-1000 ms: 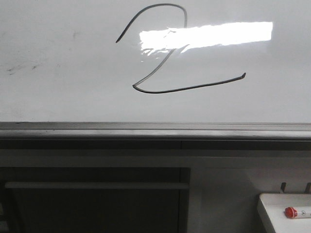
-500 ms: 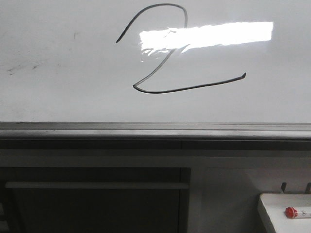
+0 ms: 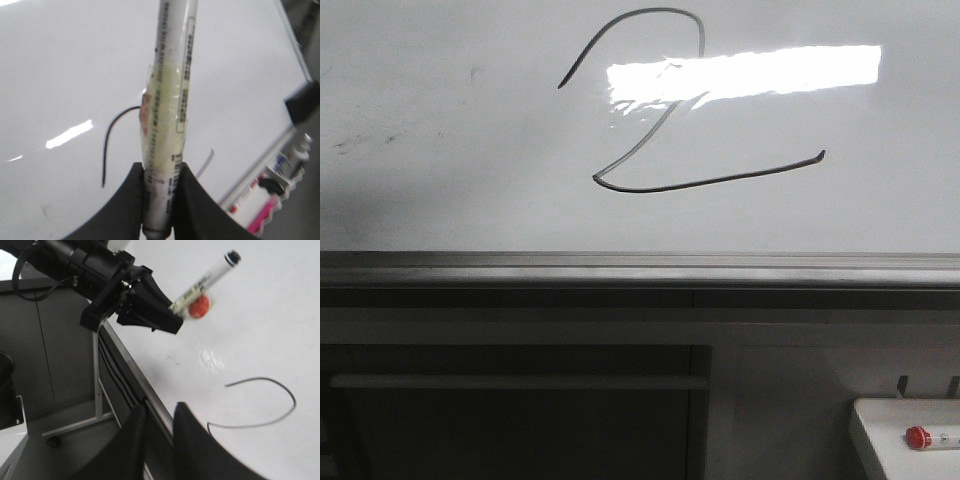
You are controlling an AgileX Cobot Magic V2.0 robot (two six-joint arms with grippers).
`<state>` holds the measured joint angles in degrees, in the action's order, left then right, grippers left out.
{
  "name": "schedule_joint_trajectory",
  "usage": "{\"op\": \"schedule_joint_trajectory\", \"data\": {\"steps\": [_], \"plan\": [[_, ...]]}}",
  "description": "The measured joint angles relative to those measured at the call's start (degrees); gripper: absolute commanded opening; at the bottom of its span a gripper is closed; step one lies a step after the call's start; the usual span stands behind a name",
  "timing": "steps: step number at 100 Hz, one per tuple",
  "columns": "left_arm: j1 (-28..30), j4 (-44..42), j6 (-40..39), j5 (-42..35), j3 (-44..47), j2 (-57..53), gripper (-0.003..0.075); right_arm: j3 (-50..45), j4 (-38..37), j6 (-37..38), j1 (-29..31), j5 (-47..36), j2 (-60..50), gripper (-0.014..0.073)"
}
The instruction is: Write number 2 on whiteboard
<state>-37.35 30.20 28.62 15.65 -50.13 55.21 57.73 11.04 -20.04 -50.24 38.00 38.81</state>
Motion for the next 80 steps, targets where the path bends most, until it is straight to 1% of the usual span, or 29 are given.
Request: {"op": "schedule_joint_trajectory", "data": {"steps": [9,16,23,30,44,66,80], "plan": [[0.0,2.8,-2.0,-11.9,4.7,2.5,-0.0020,-1.2,0.0,0.2,2.5,1.8,-1.3,-0.0071],[0.0,5.8,-2.6,-19.3,7.2,5.0,-0.0020,-2.7,0.0,0.5,3.3,2.2,-2.2,-0.0071],[0.0,8.5,-2.8,-24.8,8.7,7.8,-0.0020,-4.2,0.0,0.7,3.5,2.3,-2.6,-0.0071],[0.0,10.3,-2.8,-28.6,9.3,10.7,-0.0020,-5.7,0.0,1.8,3.5,2.4,-2.7,-0.0071],[0.0,12.0,-2.8,-32.2,9.4,15.9,-0.0020,-7.9,0.1,2.9,3.5,2.5,-2.7,-0.0071],[0.0,19.2,-2.9,-33.8,9.4,21.0,-0.0020,-8.8,0.3,3.0,3.5,2.6,-2.7,-0.0071],[0.0,19.9,-3.0,-34.2,9.4,21.6,-0.0020,-8.8,0.4,3.1,3.5,2.6,-2.7,-0.0071]]}}
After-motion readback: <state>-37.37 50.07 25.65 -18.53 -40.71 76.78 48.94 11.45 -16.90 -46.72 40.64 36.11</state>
